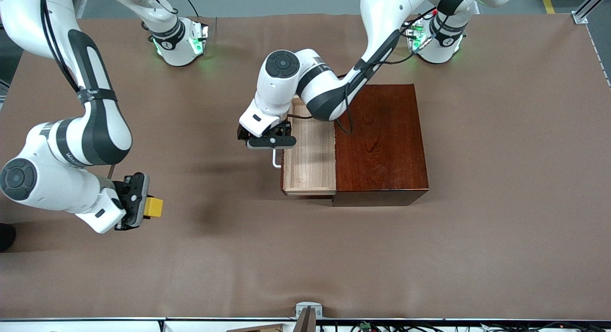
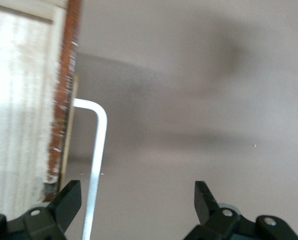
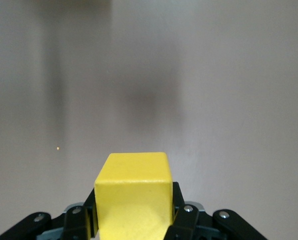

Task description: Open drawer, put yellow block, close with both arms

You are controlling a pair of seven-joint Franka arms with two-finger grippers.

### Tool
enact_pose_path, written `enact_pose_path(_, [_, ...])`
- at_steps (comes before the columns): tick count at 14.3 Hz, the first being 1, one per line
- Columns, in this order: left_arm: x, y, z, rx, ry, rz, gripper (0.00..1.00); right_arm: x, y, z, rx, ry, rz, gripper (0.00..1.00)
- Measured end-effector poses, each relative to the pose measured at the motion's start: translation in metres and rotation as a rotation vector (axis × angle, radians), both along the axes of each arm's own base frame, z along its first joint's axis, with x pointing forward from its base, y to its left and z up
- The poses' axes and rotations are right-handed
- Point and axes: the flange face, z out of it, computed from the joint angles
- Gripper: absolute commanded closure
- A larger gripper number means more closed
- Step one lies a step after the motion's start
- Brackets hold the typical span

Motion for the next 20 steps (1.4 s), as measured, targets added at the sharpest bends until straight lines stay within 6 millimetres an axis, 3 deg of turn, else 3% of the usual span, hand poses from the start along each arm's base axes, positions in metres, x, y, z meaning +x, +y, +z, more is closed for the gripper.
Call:
enact_pose_path(2, [0.017, 0.025, 0.047, 0.02, 0.01, 0.065, 0.0, -0.004, 0.022, 0.011, 0.013, 0.0, 0.047, 1.0])
enact_pose_path(4, [0.032, 0.068, 0.104, 0.076, 0.028, 0.116, 0.0, -0.013, 0.047, 0.028, 0.013, 0.004, 0.089, 1.0])
enact_pose_path(6, [0.049, 0.128, 0.155, 0.149, 0.05, 0.128, 0.0, -0.025, 0.082, 0.049, 0.01, -0.015, 0.14, 1.0])
enact_pose_path(9, [0.078, 0.232, 0.207, 0.243, 0.078, 0.026, 0.0, -0.046, 0.142, 0.067, 0.002, -0.029, 0.163, 1.0])
enact_pose_path(12, [0.105, 0.344, 0.234, 0.222, 0.133, -0.015, 0.0, -0.072, 0.207, 0.07, -0.002, -0.023, 0.133, 1.0])
enact_pose_path(14, [0.107, 0.408, 0.244, 0.21, 0.146, -0.02, 0.0, -0.088, 0.243, 0.07, -0.007, -0.019, 0.101, 1.0])
enact_pose_path(16, [0.093, 0.447, 0.25, 0.223, 0.153, -0.006, 0.0, -0.1, 0.268, 0.071, -0.003, -0.027, 0.073, 1.0])
enact_pose_path(18, [0.076, 0.467, 0.257, 0.238, 0.153, 0.017, 0.0, -0.109, 0.291, 0.073, 0.011, -0.045, 0.033, 1.0])
enact_pose_path(20, [0.071, 0.494, 0.26, 0.243, 0.148, 0.015, 0.0, -0.122, 0.32, 0.069, 0.018, -0.041, 0.009, 1.0])
